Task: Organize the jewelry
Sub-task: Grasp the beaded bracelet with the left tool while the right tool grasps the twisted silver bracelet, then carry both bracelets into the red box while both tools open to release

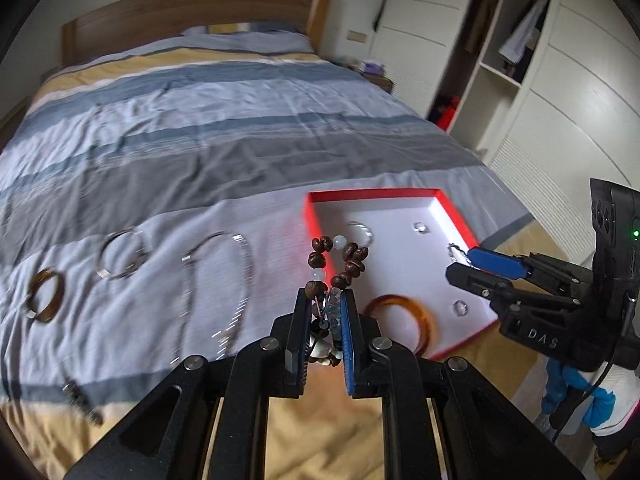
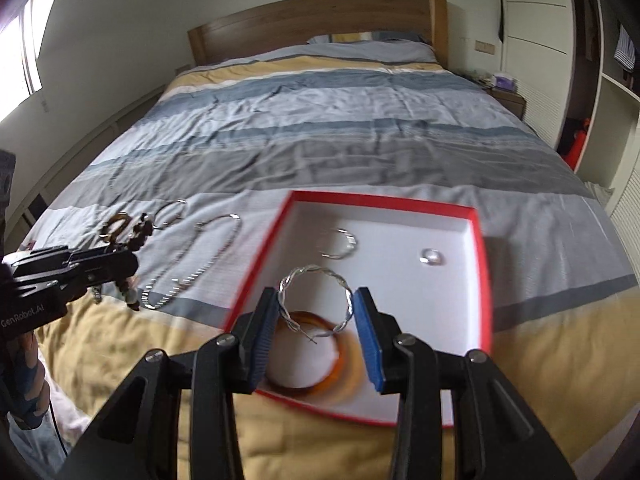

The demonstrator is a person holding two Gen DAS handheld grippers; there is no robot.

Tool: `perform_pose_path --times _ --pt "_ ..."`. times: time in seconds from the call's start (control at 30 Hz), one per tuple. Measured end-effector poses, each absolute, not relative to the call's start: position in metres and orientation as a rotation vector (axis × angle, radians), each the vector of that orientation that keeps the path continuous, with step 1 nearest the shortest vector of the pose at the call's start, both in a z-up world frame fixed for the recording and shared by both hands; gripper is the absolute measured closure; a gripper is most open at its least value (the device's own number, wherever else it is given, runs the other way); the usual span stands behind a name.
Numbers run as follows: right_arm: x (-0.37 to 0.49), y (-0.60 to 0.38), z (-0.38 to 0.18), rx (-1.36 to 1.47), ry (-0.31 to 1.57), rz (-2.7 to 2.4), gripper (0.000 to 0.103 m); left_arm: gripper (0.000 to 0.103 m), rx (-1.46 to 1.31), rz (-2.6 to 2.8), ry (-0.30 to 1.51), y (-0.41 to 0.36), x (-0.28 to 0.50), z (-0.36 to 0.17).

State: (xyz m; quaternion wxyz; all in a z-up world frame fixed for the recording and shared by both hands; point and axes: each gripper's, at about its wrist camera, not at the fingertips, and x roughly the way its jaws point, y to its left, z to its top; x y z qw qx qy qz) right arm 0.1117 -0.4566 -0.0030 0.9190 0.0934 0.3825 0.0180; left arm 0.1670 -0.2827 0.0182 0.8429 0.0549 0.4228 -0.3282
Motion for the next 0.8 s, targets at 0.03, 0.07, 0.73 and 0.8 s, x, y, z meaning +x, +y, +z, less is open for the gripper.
perform_pose_path --times 0.03,0.07,0.73,0.8 --pt "0.114 -0.465 -0.008 0.193 0.794 0.032 0.066 0.089 0.135 -0.703 0.899 -0.298 0.172 0.014" --pt "0.118 -0.473 -0.013 0.189 0.803 0.027 0.066 0.089 0.153 -0.71 0.906 -0.311 0.176 0.01" --pt "0.183 -0.507 -0.077 -0.005 0.975 0.078 0.065 0.087 0.288 -0.701 1.029 -0.388 0.214 -0.067" --pt "0.181 -0.505 -0.078 -0.042 0.986 0.083 0.065 0.087 0.293 -0.702 1.034 -0.387 0.214 -0.066"
